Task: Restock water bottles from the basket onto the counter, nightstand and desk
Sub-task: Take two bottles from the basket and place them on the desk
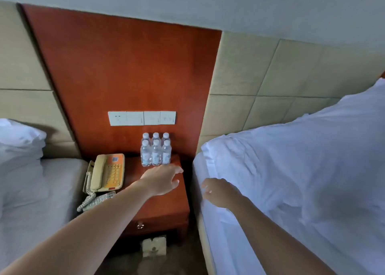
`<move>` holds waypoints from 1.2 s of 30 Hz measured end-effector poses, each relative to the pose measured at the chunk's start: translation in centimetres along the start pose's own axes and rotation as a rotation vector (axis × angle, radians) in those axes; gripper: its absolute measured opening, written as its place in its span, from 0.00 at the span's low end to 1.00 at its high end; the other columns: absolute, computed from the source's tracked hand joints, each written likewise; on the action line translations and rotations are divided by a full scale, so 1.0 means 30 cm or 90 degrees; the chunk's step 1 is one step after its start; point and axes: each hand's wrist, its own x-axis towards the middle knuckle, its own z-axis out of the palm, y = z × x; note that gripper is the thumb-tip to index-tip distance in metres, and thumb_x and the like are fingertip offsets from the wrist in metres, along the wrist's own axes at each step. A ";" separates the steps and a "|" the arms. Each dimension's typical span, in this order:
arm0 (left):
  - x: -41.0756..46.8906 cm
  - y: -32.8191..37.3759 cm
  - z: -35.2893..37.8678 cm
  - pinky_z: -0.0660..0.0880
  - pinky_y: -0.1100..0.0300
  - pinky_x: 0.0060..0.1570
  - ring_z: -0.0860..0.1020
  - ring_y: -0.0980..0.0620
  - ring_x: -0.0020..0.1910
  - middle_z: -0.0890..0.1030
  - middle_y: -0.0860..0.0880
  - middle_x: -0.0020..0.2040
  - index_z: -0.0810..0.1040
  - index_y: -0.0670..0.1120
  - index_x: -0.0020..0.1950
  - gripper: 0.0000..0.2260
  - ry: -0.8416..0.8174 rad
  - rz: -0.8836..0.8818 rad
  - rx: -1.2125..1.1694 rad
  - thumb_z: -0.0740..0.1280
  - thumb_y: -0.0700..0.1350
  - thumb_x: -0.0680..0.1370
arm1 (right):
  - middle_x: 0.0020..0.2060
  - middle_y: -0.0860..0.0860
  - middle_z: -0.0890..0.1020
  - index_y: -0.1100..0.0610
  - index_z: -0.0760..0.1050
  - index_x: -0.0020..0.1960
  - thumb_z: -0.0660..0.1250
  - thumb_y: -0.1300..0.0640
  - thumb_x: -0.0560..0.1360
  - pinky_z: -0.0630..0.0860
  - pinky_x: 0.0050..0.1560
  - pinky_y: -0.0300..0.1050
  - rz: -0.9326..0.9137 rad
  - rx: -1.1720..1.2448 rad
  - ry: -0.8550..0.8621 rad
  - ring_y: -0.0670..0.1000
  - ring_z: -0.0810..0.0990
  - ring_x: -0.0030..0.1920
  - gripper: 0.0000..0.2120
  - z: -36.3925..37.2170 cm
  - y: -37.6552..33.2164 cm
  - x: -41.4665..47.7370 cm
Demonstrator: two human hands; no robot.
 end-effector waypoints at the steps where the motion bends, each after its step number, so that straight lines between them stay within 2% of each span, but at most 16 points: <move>1: 0.006 0.059 -0.074 0.69 0.52 0.62 0.72 0.49 0.67 0.74 0.53 0.68 0.68 0.54 0.72 0.19 0.010 0.011 0.004 0.62 0.49 0.81 | 0.59 0.46 0.79 0.47 0.71 0.65 0.59 0.52 0.77 0.74 0.57 0.45 0.028 0.010 0.016 0.51 0.77 0.58 0.17 -0.081 0.029 -0.061; 3: 0.011 0.180 -0.190 0.65 0.51 0.64 0.69 0.47 0.70 0.72 0.53 0.69 0.68 0.54 0.73 0.20 0.023 0.042 0.026 0.61 0.49 0.80 | 0.60 0.46 0.79 0.47 0.72 0.65 0.59 0.51 0.77 0.73 0.57 0.44 0.090 0.036 0.047 0.51 0.76 0.60 0.17 -0.200 0.092 -0.202; 6: 0.013 0.353 -0.288 0.69 0.51 0.66 0.70 0.50 0.69 0.71 0.54 0.71 0.66 0.55 0.74 0.21 -0.002 0.141 0.068 0.61 0.50 0.80 | 0.62 0.48 0.78 0.46 0.73 0.65 0.60 0.51 0.76 0.73 0.60 0.45 0.208 0.062 0.074 0.52 0.76 0.61 0.17 -0.293 0.170 -0.426; 10: -0.043 0.619 -0.317 0.67 0.56 0.66 0.68 0.53 0.70 0.69 0.54 0.72 0.64 0.54 0.75 0.22 -0.014 0.293 0.106 0.60 0.52 0.81 | 0.63 0.50 0.78 0.49 0.73 0.66 0.65 0.51 0.76 0.72 0.63 0.46 0.326 0.085 0.103 0.52 0.76 0.62 0.19 -0.321 0.242 -0.754; 13: -0.137 0.811 -0.289 0.66 0.53 0.69 0.67 0.52 0.72 0.68 0.53 0.74 0.63 0.52 0.76 0.23 -0.032 0.428 0.141 0.60 0.52 0.81 | 0.64 0.49 0.77 0.50 0.71 0.68 0.66 0.50 0.76 0.71 0.65 0.48 0.415 0.117 0.150 0.52 0.75 0.64 0.22 -0.298 0.245 -1.012; 19: -0.401 1.142 -0.222 0.61 0.54 0.72 0.63 0.50 0.75 0.62 0.52 0.77 0.58 0.51 0.78 0.26 -0.105 0.624 0.142 0.60 0.53 0.82 | 0.66 0.50 0.76 0.50 0.68 0.70 0.65 0.51 0.76 0.70 0.66 0.48 0.603 0.149 0.220 0.52 0.73 0.66 0.23 -0.173 0.197 -1.556; 23: -0.619 1.350 -0.138 0.58 0.56 0.73 0.60 0.51 0.76 0.59 0.50 0.78 0.56 0.49 0.79 0.27 -0.137 0.747 0.163 0.60 0.54 0.82 | 0.65 0.51 0.75 0.50 0.69 0.69 0.66 0.50 0.77 0.71 0.64 0.48 0.735 0.191 0.260 0.52 0.74 0.64 0.21 -0.057 0.120 -1.953; 27: -0.902 1.561 -0.068 0.64 0.58 0.68 0.65 0.50 0.73 0.64 0.50 0.76 0.59 0.50 0.78 0.27 -0.197 0.852 0.154 0.62 0.54 0.81 | 0.65 0.50 0.75 0.49 0.68 0.69 0.64 0.51 0.77 0.70 0.66 0.49 0.877 0.207 0.312 0.52 0.73 0.64 0.20 0.070 0.009 -2.322; 31: -1.221 1.750 0.007 0.69 0.57 0.63 0.70 0.50 0.69 0.68 0.51 0.73 0.60 0.52 0.77 0.26 -0.194 0.981 0.175 0.62 0.54 0.80 | 0.66 0.48 0.74 0.48 0.68 0.70 0.64 0.51 0.77 0.70 0.65 0.48 1.002 0.228 0.329 0.51 0.72 0.66 0.21 0.204 -0.137 -2.663; 36: -1.658 1.936 0.112 0.70 0.53 0.64 0.70 0.50 0.68 0.67 0.51 0.74 0.60 0.53 0.77 0.26 -0.230 1.113 0.178 0.63 0.55 0.80 | 0.68 0.48 0.73 0.50 0.66 0.72 0.63 0.51 0.78 0.69 0.66 0.48 1.126 0.264 0.333 0.53 0.71 0.67 0.23 0.382 -0.338 -3.042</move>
